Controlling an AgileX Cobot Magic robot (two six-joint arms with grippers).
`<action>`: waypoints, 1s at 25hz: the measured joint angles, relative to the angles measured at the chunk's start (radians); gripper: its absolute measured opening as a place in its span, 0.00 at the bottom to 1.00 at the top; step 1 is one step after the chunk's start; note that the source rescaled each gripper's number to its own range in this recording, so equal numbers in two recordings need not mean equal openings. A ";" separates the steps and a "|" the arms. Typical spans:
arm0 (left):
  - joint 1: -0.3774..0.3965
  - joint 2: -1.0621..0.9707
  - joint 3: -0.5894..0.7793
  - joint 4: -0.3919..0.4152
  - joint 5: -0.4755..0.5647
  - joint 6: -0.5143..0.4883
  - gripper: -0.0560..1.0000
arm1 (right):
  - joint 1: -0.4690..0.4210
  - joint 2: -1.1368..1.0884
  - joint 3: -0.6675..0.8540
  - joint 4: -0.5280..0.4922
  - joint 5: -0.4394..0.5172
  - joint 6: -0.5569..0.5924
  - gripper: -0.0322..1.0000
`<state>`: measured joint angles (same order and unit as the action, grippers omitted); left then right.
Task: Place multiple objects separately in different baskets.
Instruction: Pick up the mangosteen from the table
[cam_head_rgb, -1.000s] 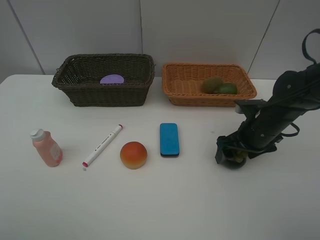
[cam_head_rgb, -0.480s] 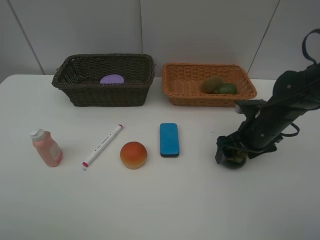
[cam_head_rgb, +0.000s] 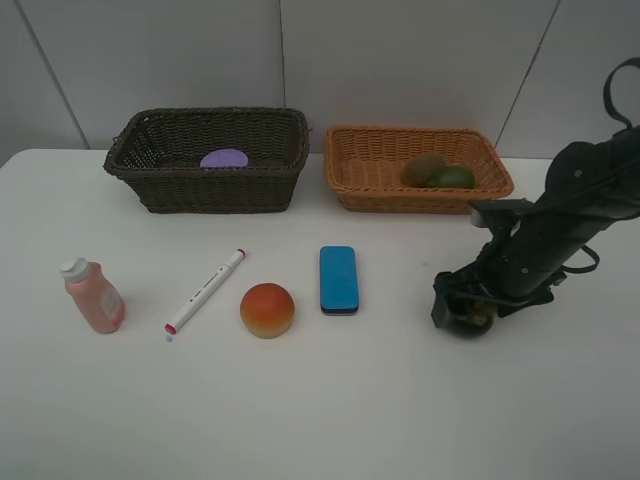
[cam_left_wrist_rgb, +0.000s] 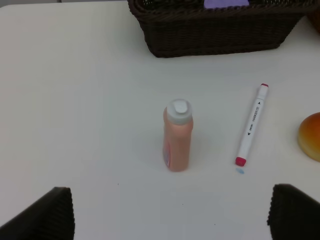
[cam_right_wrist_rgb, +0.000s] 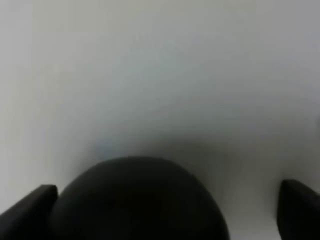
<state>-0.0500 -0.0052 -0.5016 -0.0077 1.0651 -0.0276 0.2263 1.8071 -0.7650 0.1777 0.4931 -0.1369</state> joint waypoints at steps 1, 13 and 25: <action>0.000 0.000 0.000 0.000 0.000 0.000 1.00 | 0.000 0.001 0.000 -0.010 -0.002 0.010 0.73; 0.000 0.000 0.000 0.000 0.000 0.000 1.00 | 0.000 0.006 0.000 -0.025 0.004 0.036 0.25; 0.000 0.000 0.000 0.000 0.000 0.000 1.00 | 0.000 0.006 0.000 -0.032 0.005 0.041 0.25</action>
<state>-0.0500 -0.0052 -0.5016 -0.0077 1.0651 -0.0276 0.2263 1.8132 -0.7650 0.1459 0.4982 -0.0957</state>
